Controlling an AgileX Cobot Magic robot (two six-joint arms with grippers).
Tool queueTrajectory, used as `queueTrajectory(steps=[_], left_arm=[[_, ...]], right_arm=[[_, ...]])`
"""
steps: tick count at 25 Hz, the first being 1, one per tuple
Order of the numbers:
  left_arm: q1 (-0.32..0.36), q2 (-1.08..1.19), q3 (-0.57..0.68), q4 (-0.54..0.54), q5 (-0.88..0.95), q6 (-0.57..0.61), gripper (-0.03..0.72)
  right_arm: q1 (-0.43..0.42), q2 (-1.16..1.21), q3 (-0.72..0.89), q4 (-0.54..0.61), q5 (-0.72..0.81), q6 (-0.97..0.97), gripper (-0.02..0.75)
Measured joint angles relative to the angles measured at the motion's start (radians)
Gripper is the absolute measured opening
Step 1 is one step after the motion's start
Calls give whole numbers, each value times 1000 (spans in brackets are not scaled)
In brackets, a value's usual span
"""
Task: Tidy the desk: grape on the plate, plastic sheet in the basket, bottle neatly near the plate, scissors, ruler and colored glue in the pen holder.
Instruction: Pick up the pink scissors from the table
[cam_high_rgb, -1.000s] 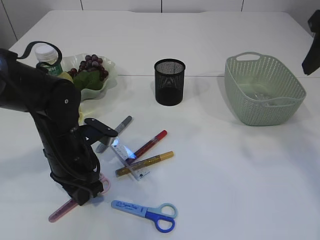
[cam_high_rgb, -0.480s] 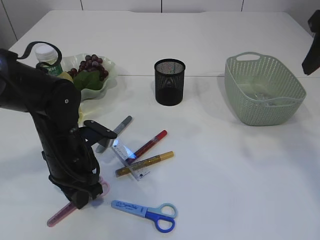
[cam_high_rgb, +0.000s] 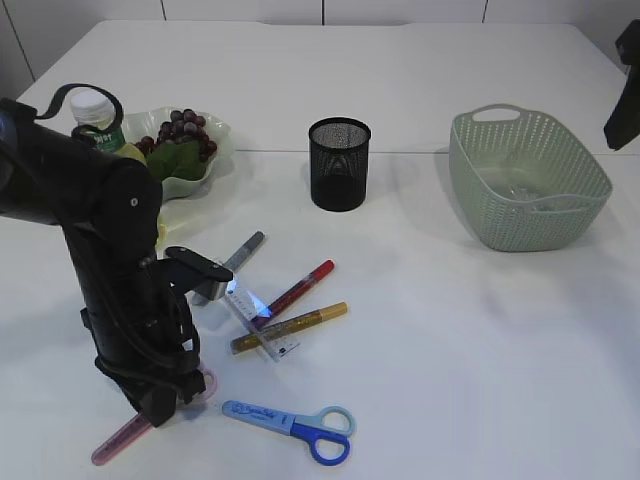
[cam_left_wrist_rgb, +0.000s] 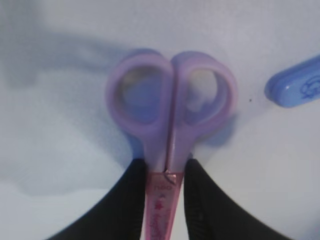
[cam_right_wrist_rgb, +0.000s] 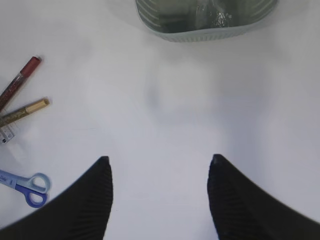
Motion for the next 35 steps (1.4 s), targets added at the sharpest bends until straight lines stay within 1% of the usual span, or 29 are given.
queueTrajectory(steps=[21, 35], left_arm=[[0, -23, 0, -2, 17, -27, 183], [0, -23, 0, -4, -35, -35, 184]], right_arm=[[0, 0, 0, 0, 0, 0, 475], [0, 0, 0, 0, 0, 0, 475]])
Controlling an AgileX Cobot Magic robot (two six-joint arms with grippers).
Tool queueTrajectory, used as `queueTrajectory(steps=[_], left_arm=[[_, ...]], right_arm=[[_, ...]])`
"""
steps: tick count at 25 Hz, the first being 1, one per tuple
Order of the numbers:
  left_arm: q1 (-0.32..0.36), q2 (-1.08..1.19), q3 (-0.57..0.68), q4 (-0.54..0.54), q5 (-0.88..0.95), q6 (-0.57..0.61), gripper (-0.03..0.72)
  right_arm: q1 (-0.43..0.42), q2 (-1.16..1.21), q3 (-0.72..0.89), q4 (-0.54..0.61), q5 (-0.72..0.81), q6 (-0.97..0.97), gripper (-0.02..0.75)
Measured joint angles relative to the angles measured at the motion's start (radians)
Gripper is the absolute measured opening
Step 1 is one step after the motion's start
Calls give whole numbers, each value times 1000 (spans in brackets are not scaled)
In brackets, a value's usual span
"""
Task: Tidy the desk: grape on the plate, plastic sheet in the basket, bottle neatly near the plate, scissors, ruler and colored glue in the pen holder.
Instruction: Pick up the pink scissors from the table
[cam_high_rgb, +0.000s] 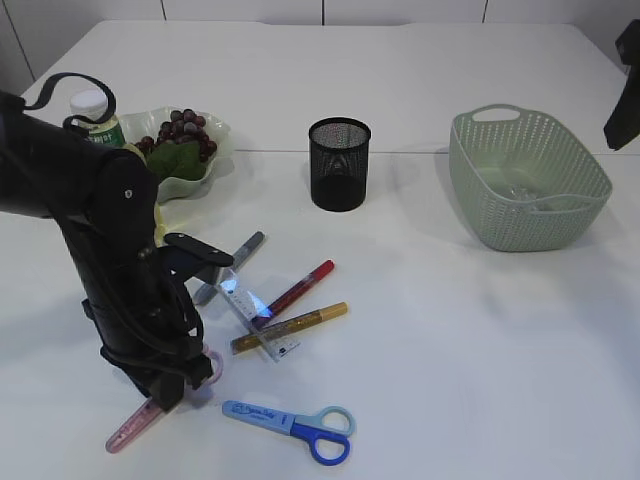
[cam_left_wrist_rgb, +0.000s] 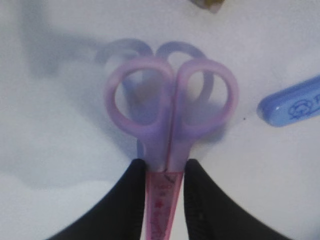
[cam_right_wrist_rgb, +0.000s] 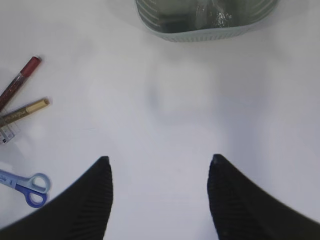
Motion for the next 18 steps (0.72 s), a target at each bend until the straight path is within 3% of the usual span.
queueTrajectory(steps=[18], left_arm=[[0, 4, 0, -4, -33, -16, 221]], right_arm=[[0, 0, 0, 0, 0, 0, 475]])
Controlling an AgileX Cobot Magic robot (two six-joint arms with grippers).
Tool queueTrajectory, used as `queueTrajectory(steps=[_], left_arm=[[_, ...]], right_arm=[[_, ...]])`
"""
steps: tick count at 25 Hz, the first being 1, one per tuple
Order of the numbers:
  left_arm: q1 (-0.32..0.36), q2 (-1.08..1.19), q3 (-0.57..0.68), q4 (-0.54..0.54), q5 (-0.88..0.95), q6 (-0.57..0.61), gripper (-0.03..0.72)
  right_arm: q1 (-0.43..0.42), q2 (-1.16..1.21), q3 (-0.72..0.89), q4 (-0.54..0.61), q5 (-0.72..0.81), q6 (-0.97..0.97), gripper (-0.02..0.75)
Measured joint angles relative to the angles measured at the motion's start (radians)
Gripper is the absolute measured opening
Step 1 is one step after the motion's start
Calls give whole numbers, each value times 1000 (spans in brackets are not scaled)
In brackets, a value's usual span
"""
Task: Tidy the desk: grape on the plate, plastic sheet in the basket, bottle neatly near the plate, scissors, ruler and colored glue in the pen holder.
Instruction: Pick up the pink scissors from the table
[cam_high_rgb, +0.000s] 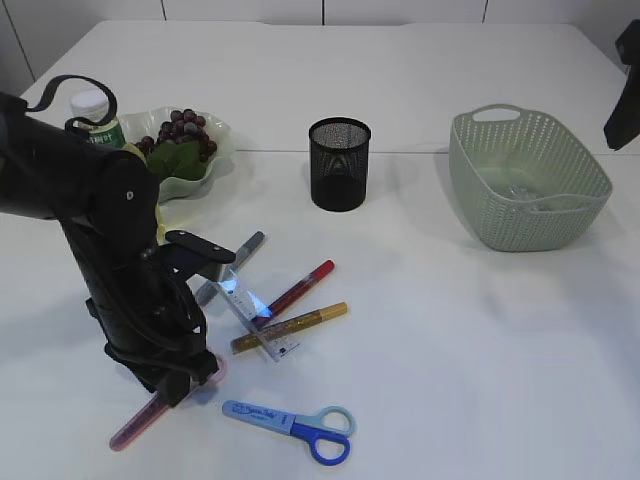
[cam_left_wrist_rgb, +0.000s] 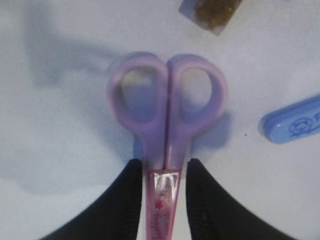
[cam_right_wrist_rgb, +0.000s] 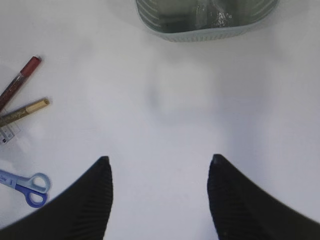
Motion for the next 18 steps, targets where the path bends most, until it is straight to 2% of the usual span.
queueTrajectory(steps=[18], left_arm=[[0, 0, 0, -19, -18, -46, 241]], right_arm=[[0, 0, 0, 0, 0, 0, 475]])
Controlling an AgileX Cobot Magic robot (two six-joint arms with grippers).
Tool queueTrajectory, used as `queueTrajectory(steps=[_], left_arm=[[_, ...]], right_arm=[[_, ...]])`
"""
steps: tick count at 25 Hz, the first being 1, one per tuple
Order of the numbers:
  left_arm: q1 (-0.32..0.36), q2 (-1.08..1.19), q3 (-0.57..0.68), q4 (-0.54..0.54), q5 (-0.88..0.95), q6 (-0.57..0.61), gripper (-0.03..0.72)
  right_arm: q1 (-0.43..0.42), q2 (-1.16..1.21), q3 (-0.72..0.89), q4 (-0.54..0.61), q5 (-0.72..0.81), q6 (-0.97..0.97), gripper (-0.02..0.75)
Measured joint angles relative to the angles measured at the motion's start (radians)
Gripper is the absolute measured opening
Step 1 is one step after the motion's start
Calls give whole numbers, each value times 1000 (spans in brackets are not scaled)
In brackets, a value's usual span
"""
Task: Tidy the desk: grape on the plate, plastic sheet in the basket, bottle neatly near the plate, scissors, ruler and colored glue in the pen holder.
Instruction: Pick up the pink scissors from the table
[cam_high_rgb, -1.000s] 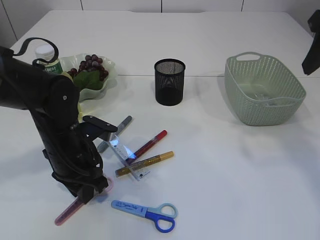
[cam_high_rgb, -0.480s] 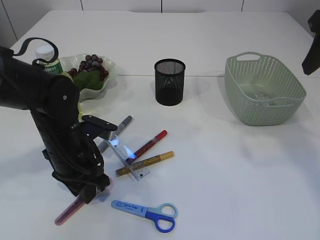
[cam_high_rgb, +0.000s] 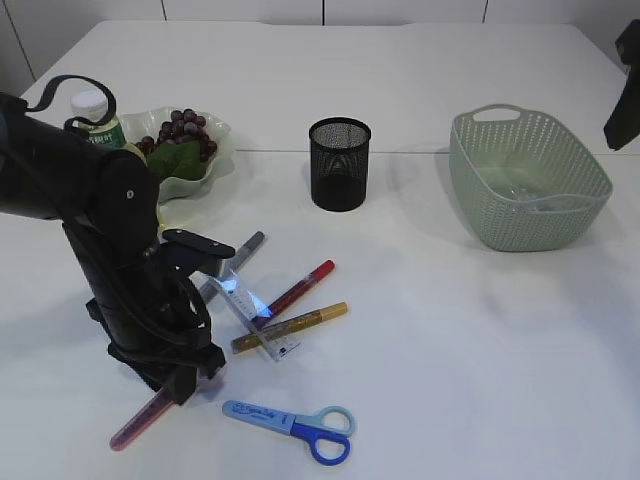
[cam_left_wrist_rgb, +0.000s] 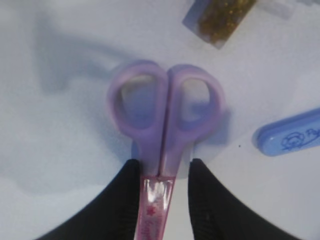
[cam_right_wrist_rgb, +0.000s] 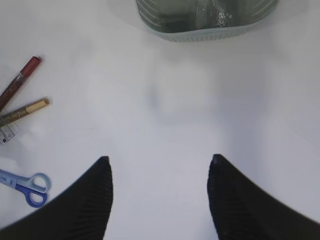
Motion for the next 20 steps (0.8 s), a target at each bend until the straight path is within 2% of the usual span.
queueTrajectory(steps=[20], left_arm=[[0, 19, 0, -7, -1, -4, 241]], right_arm=[[0, 0, 0, 0, 0, 0, 474]])
